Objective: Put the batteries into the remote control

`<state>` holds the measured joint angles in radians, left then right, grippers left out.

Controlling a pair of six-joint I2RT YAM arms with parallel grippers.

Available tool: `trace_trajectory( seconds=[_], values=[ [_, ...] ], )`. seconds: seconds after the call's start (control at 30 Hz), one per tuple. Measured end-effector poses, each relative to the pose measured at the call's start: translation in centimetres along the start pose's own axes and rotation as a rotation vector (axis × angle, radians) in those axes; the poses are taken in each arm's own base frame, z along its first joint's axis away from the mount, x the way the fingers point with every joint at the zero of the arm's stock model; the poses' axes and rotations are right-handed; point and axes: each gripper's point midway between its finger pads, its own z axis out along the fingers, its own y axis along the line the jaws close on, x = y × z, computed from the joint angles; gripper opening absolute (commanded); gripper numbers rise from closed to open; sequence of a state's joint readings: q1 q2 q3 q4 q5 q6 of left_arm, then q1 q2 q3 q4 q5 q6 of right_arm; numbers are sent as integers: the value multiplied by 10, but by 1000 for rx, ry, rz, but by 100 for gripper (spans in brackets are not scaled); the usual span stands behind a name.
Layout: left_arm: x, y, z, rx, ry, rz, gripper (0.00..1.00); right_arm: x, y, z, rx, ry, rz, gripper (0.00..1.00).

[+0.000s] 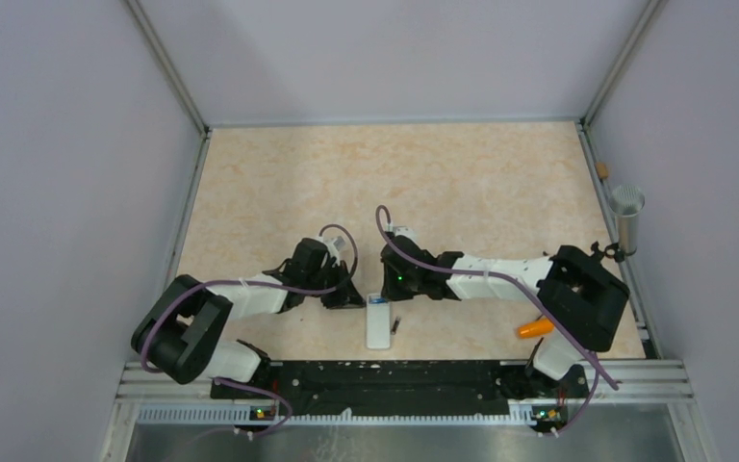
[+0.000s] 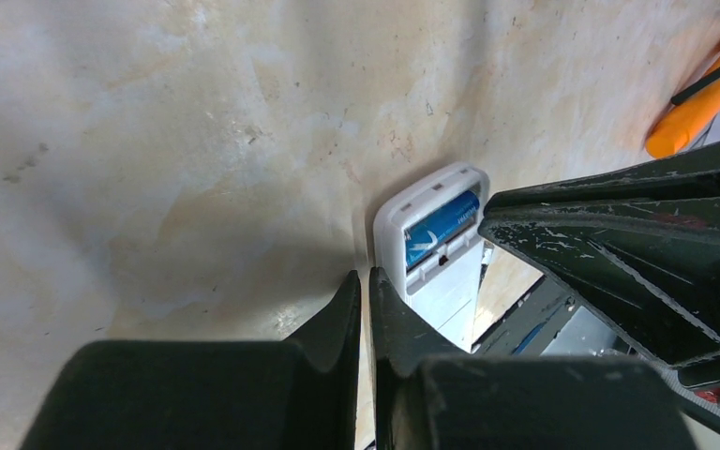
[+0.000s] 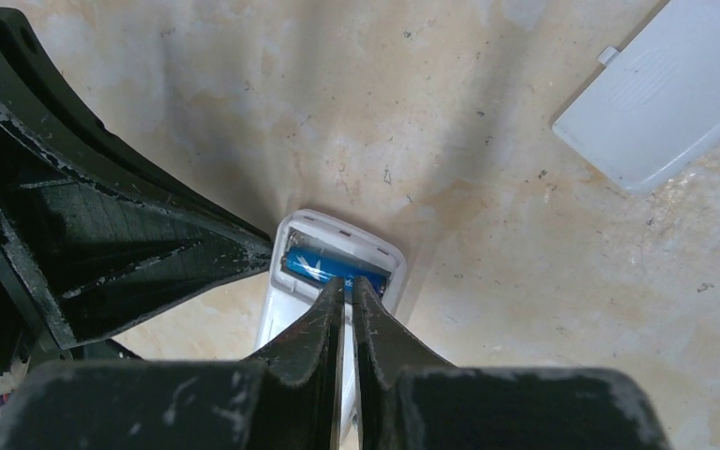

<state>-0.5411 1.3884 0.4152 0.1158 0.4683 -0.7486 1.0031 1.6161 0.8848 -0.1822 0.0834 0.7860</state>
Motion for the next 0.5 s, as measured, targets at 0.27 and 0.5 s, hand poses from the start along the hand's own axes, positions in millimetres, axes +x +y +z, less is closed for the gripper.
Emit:
trace_trajectory(
  seconds=[0.27, 0.5],
  values=[
    [3, -3, 2, 12, 16, 6, 6, 4, 2, 7, -9, 20, -2, 4],
    [3, -3, 2, 12, 17, 8, 8, 0, 7, 6, -16, 15, -7, 13]
  ],
)
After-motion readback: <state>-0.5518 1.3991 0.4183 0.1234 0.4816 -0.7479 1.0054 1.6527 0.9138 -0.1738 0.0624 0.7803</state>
